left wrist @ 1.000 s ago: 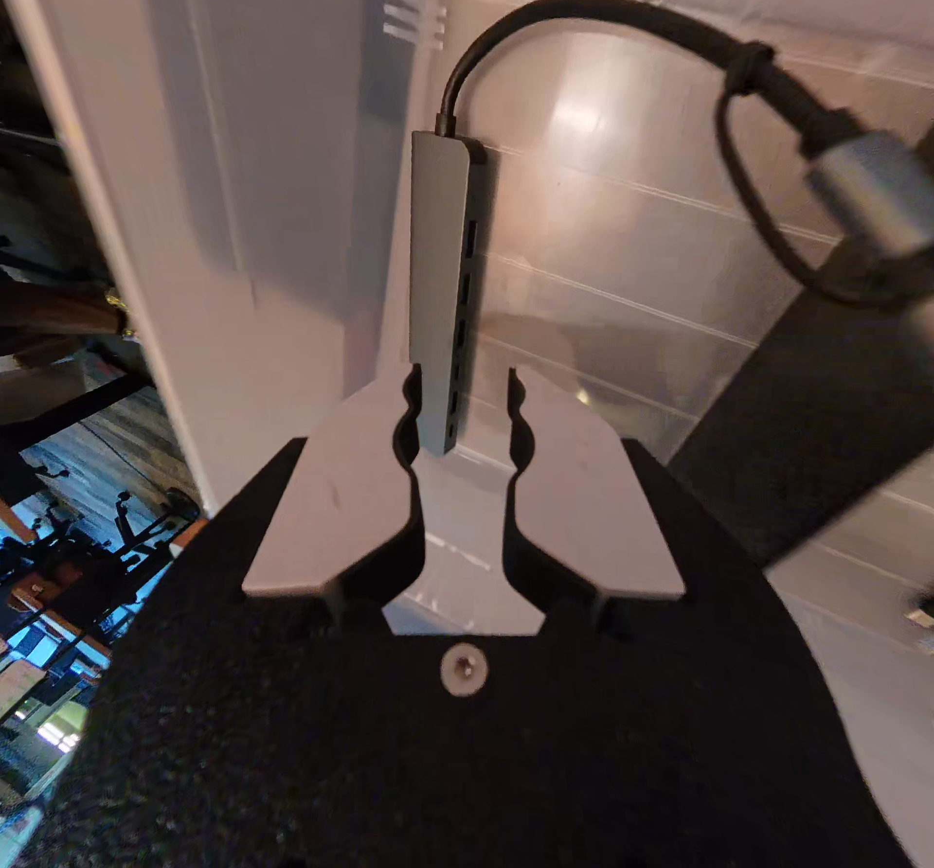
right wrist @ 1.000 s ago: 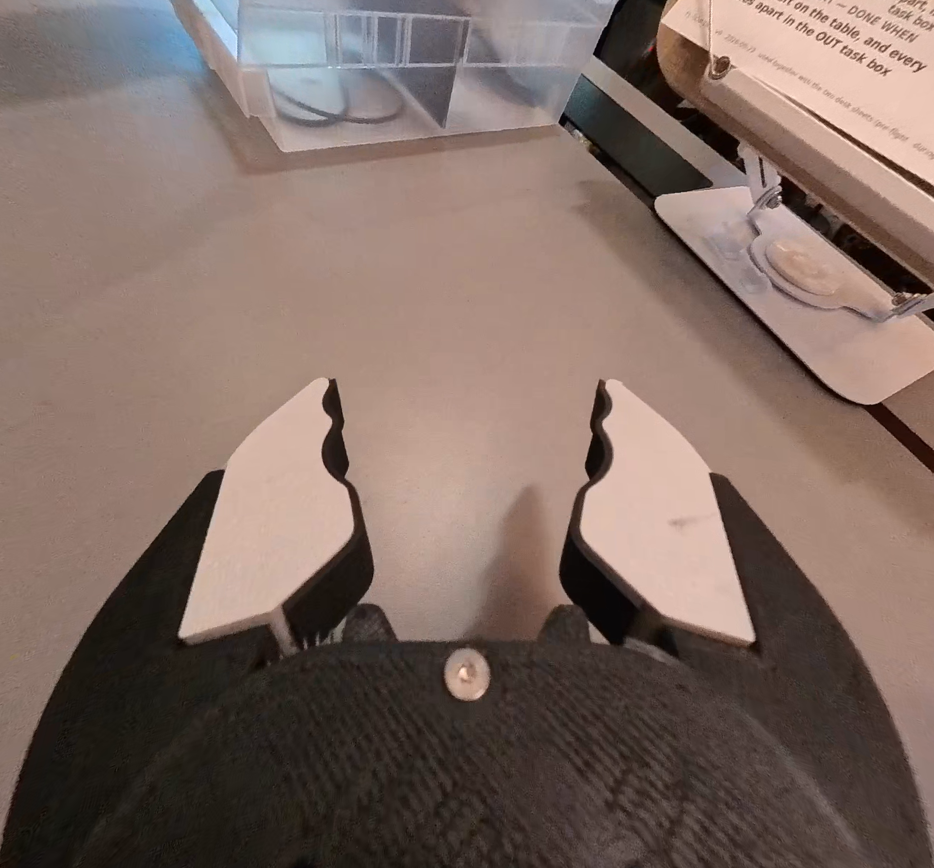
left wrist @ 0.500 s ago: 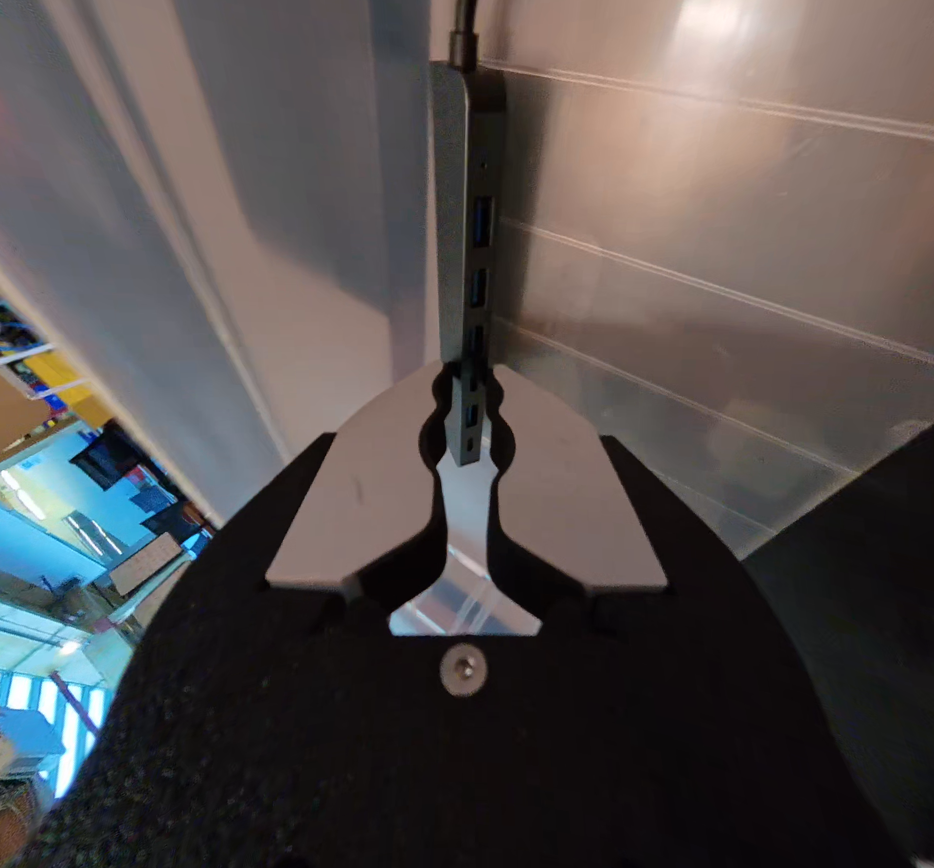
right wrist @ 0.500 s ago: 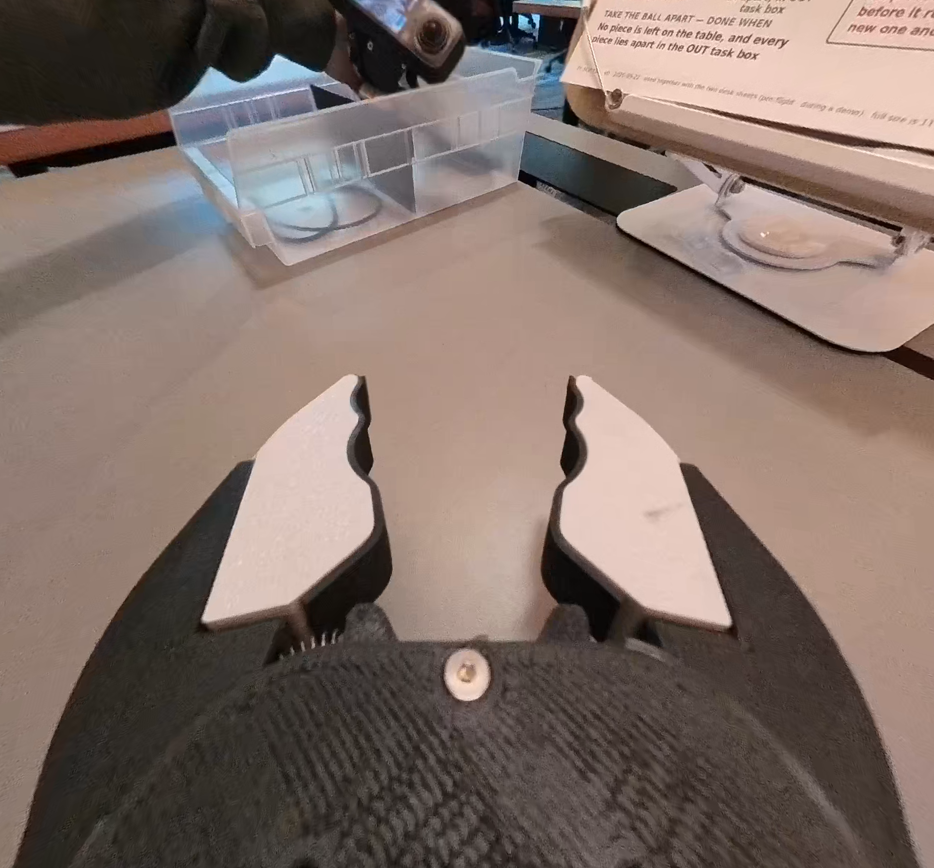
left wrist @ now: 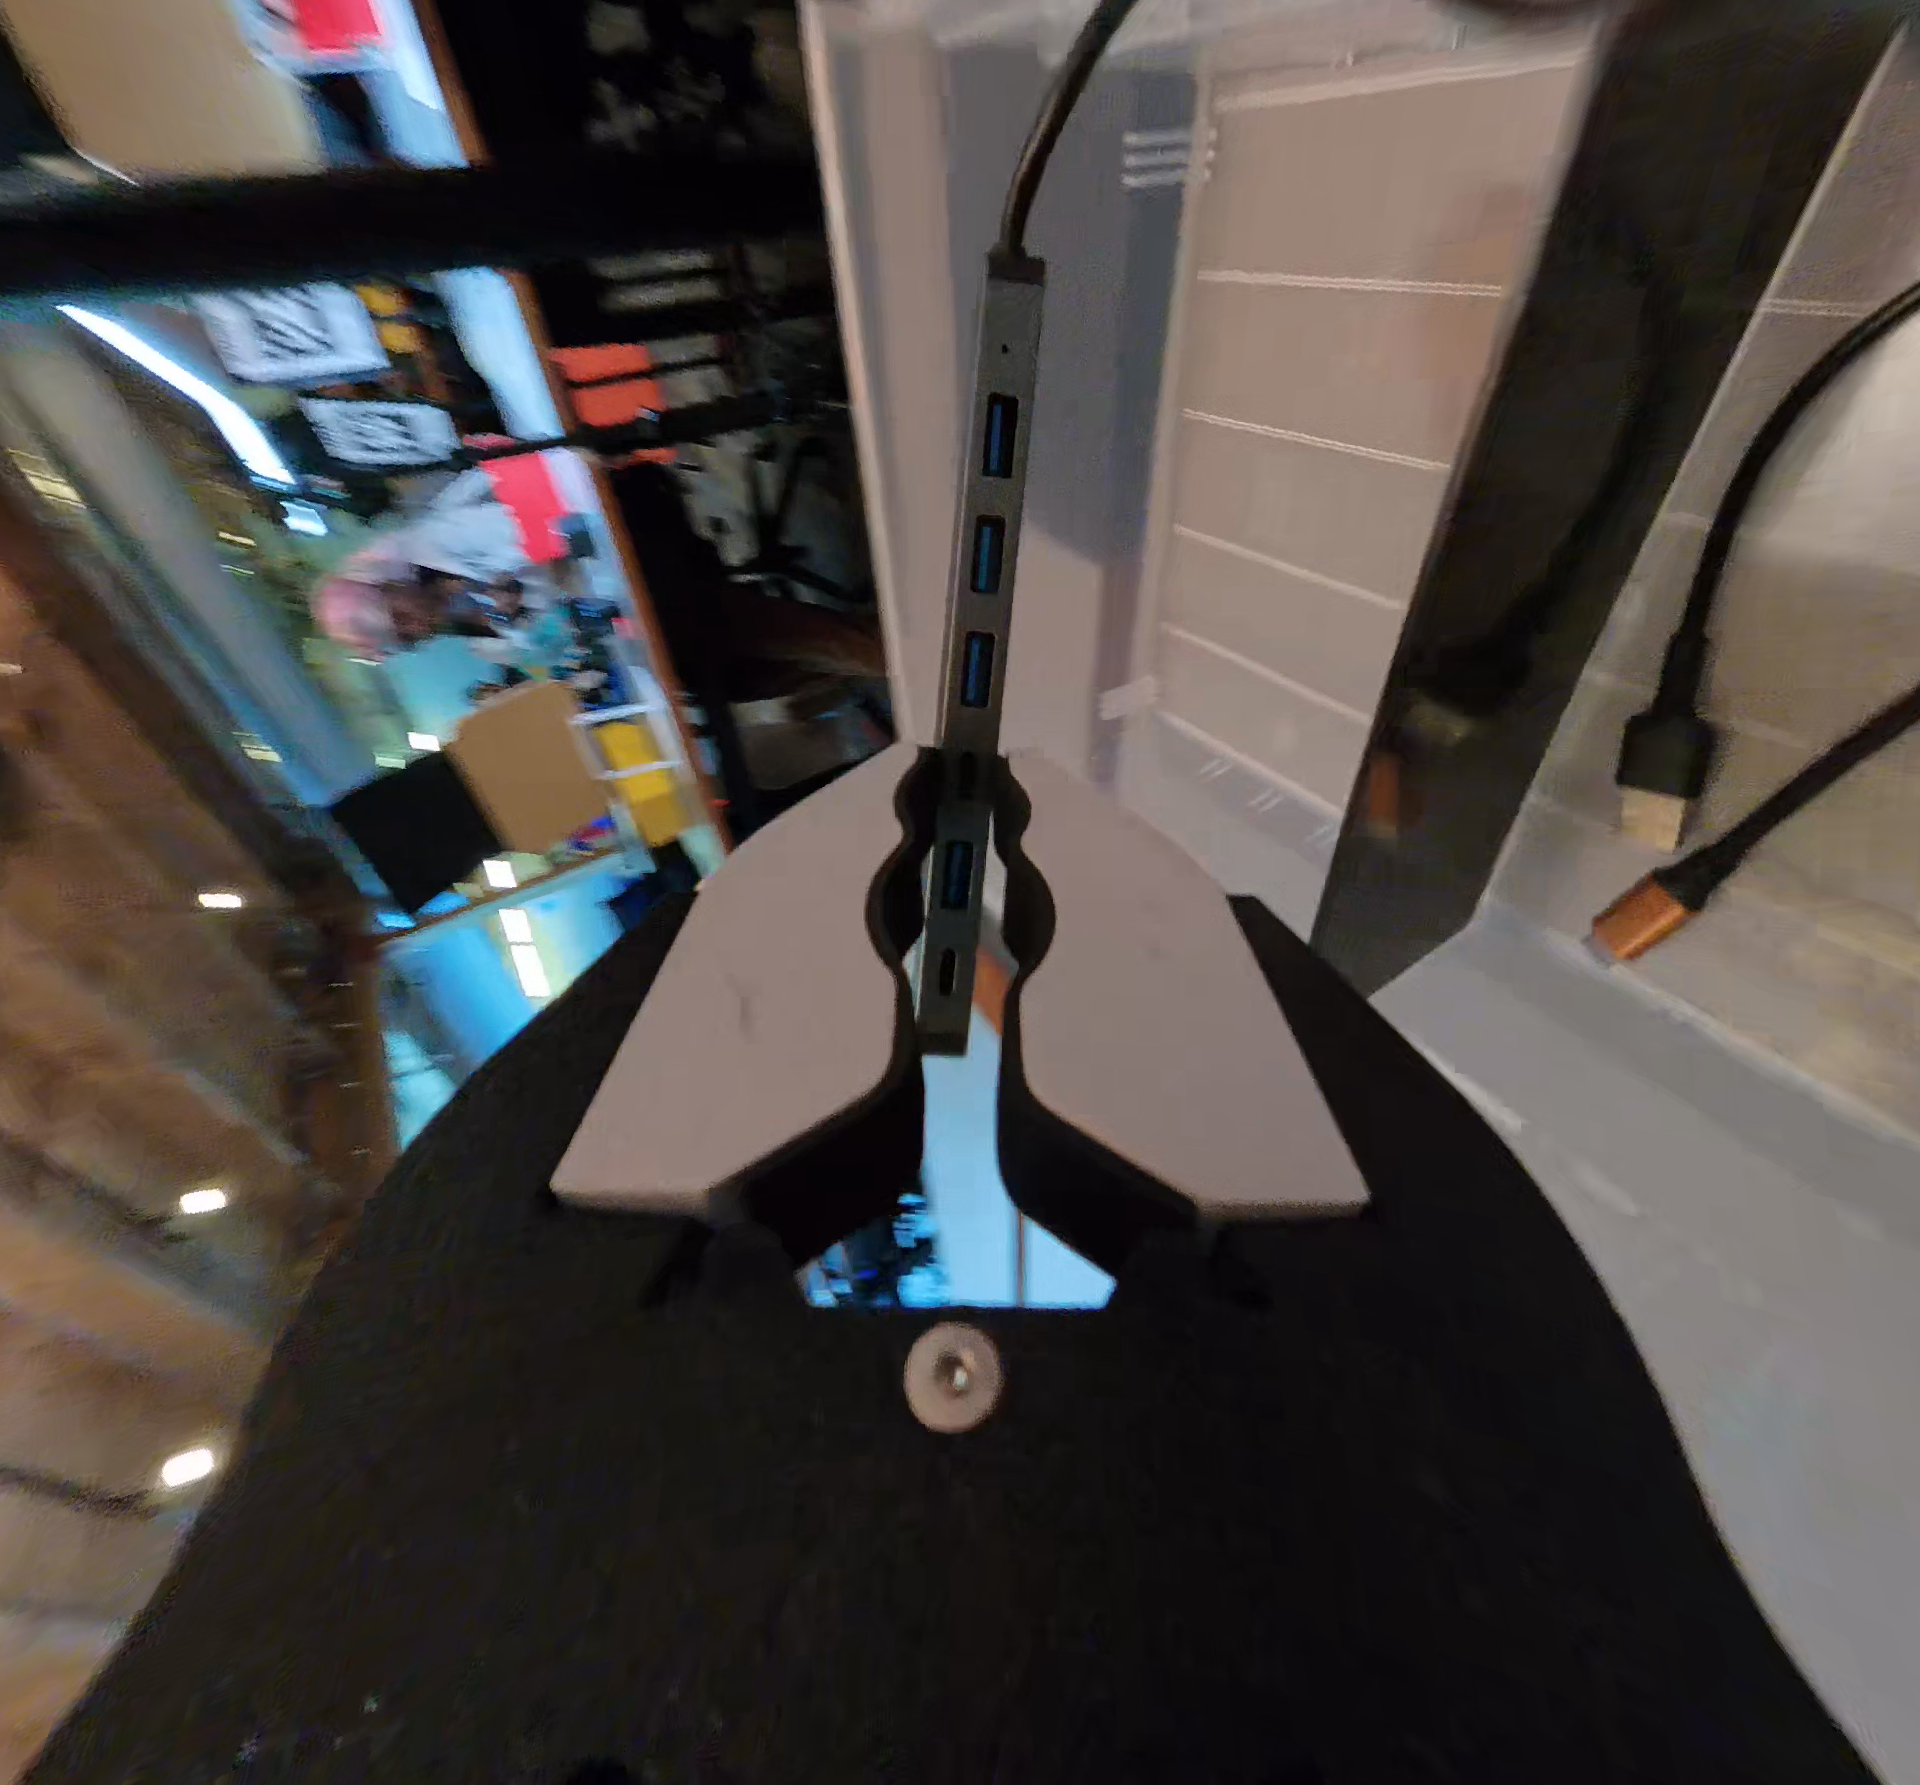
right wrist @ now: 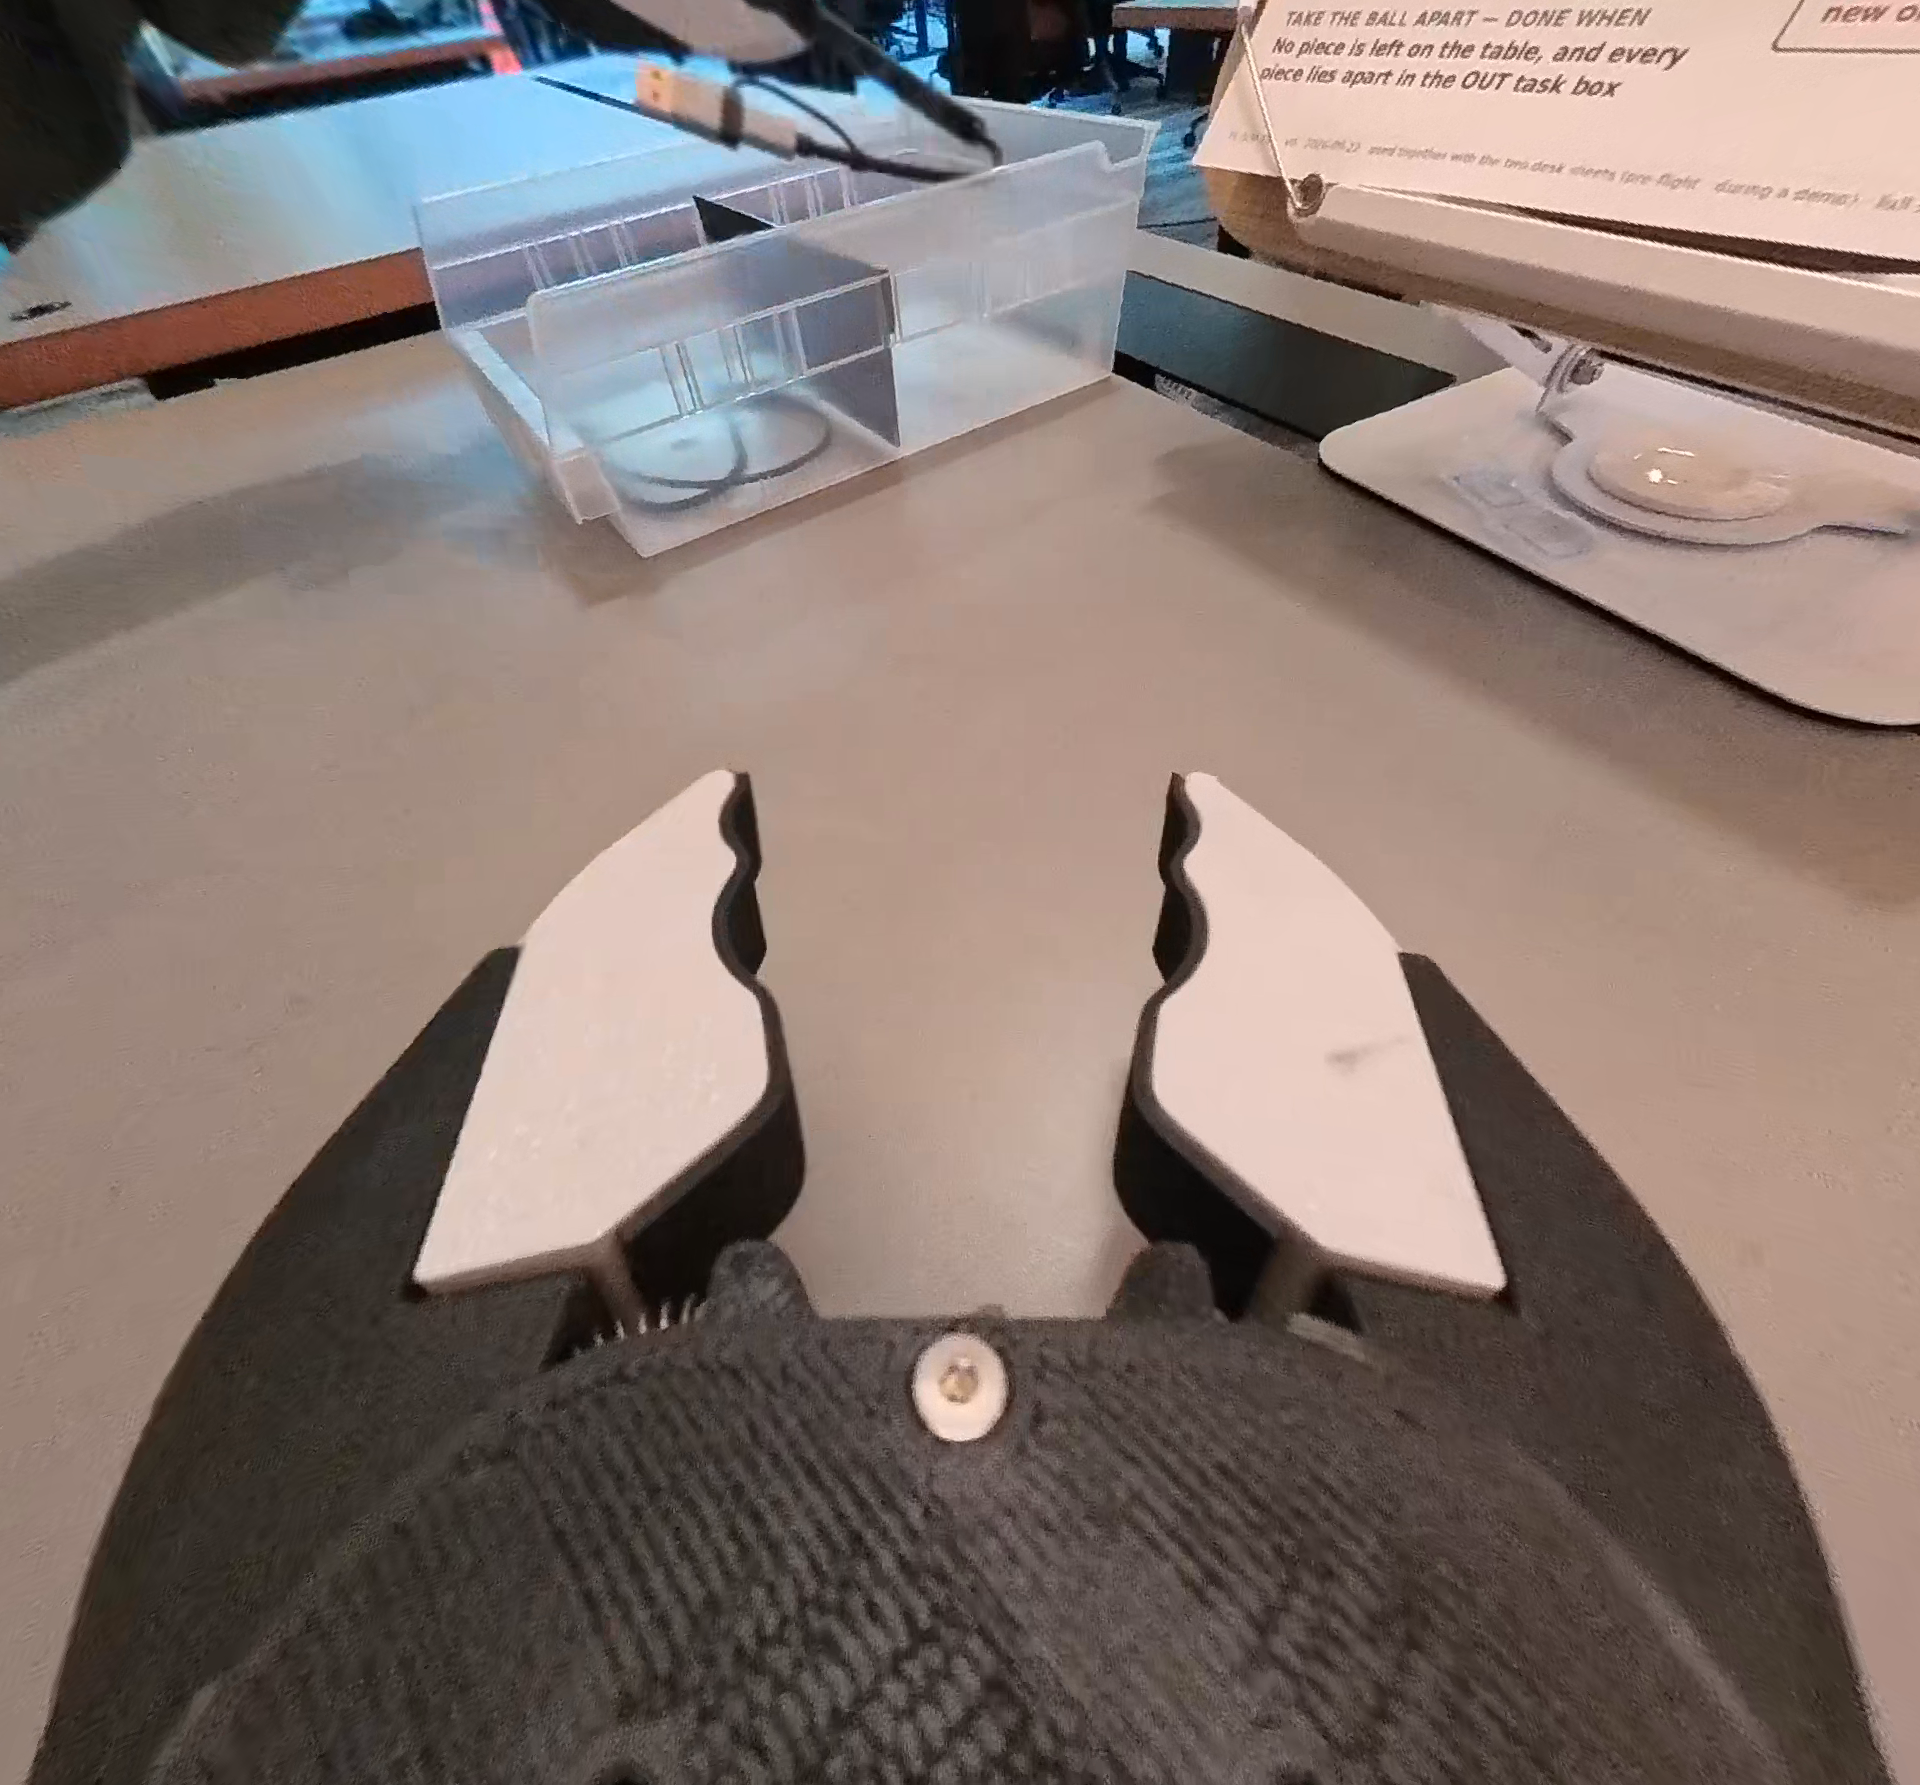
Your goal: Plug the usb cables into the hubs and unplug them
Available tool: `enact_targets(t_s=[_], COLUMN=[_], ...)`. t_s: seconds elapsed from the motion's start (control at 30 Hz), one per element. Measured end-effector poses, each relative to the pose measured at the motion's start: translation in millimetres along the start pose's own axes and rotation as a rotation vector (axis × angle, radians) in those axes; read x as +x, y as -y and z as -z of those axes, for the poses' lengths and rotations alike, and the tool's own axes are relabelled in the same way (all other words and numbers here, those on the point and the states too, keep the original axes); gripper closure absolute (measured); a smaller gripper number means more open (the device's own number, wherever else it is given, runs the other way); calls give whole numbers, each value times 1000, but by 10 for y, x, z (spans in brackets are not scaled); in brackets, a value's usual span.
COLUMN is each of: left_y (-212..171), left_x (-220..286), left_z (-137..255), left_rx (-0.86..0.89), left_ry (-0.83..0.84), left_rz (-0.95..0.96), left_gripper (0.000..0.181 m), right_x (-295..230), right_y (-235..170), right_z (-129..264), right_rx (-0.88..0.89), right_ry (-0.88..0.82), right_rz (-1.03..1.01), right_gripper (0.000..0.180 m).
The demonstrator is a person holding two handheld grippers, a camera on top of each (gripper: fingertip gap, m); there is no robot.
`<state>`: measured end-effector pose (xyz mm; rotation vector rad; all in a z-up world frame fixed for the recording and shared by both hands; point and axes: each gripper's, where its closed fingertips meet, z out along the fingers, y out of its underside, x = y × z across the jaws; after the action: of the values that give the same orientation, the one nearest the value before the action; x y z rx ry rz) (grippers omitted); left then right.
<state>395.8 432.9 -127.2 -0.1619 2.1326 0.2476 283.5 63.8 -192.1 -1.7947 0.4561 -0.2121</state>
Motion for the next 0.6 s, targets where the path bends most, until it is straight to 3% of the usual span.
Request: enact_targets(t_s=[0.03, 0.17, 0.3, 0.43, 0.6], left_y=[52, 447, 1047, 1655, 2203], left_x=[-59, -235, -197, 35, 324], left_z=[165, 937, 1709, 2293, 2745], left_rx=[9, 121, 281, 412, 519], left_ry=[54, 218, 309, 350, 396], left_rz=[-40, -128, -172, -227, -271], left_gripper=[172, 172, 171, 172, 172], right_x=[-14, 11, -304, -693, -974], right_y=[1, 139, 664, 1168, 1175], right_z=[1, 28, 104, 258, 455], right_rx=[1, 67, 176, 307, 333], right_ry=[23, 69, 171, 271, 247], right_rz=[-11, -117, -66, -62, 41], right_gripper=[103, 99, 88, 97, 108])
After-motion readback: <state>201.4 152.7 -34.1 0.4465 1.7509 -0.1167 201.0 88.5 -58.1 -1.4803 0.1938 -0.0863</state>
